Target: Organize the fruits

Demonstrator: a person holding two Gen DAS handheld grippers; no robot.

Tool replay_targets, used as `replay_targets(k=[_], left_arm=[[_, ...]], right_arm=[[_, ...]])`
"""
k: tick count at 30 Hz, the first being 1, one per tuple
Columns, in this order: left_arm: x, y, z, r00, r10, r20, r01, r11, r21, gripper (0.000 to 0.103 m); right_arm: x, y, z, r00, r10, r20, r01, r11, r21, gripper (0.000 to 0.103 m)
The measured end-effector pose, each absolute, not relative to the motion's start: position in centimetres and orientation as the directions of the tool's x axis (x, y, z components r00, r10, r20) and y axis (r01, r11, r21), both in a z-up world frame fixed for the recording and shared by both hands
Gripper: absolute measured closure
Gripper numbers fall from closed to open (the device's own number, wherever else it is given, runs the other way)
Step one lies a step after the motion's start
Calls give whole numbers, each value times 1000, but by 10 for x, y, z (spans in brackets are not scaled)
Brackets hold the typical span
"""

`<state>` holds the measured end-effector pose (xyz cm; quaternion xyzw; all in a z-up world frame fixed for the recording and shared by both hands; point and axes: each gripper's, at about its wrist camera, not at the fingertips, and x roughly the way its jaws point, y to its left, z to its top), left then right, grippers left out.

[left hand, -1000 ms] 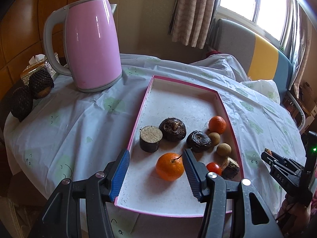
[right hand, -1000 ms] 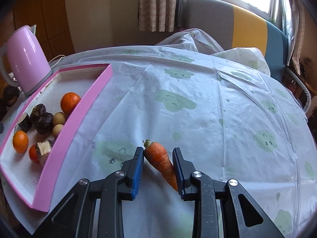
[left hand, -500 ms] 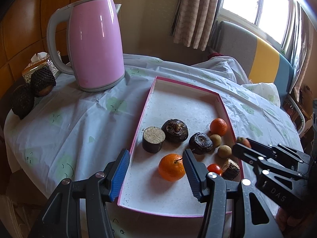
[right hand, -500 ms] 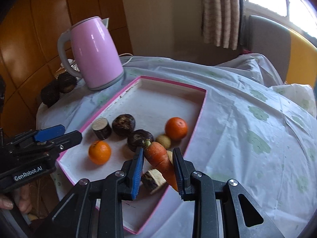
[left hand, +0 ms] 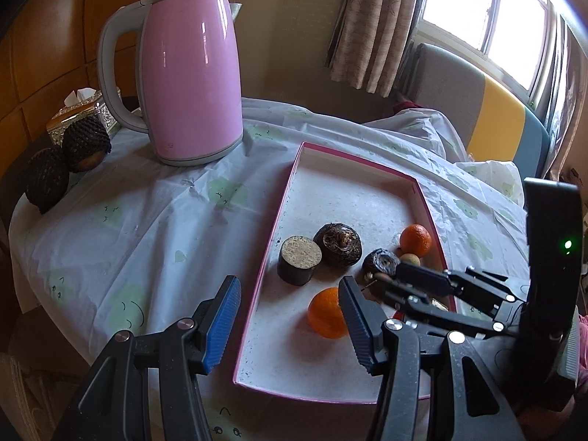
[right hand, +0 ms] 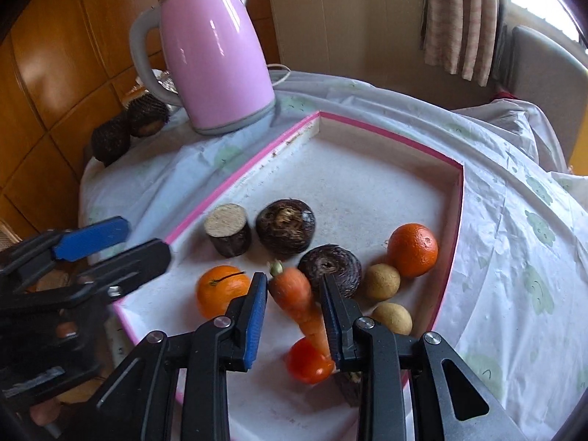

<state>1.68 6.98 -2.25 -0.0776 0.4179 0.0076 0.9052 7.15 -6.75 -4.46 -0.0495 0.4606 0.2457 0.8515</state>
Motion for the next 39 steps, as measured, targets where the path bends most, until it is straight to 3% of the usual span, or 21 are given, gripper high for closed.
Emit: replay_targets(k=[3,10,23,26,30,37,39], left_arm=[[17,70,-23,650,-50,-758,-82,987,-135,47],[15,70,-19,658,-38,-752,-86,988,-125,47],[4,67,-8,686,-16,-727,-89,990,-106,47],[0,65,-4,696,-11,-718,-91,990,-104,47],[-6,60,1,713,-10,-701,-82,992,-98,47],[-15,51,7,732,-19,-681,-56,995,-88,47],[-17,49,9,738,-21,-674,-52,995,-88,40]], right_arm=[[74,-64,-43,480,368,-797,-465,877,125,72],[72,-64,-45,481,363,-798,-459,880,124,49],[59,-85,-32,542,342,-768,-380,914,139,42],[51,-91,-24,577,326,-749,-353,926,131,37],[34,-98,-10,644,278,-712,-305,948,94,24],[11,-114,0,710,197,-676,-209,976,65,21],[8,-118,1,715,186,-674,-199,978,59,21]])
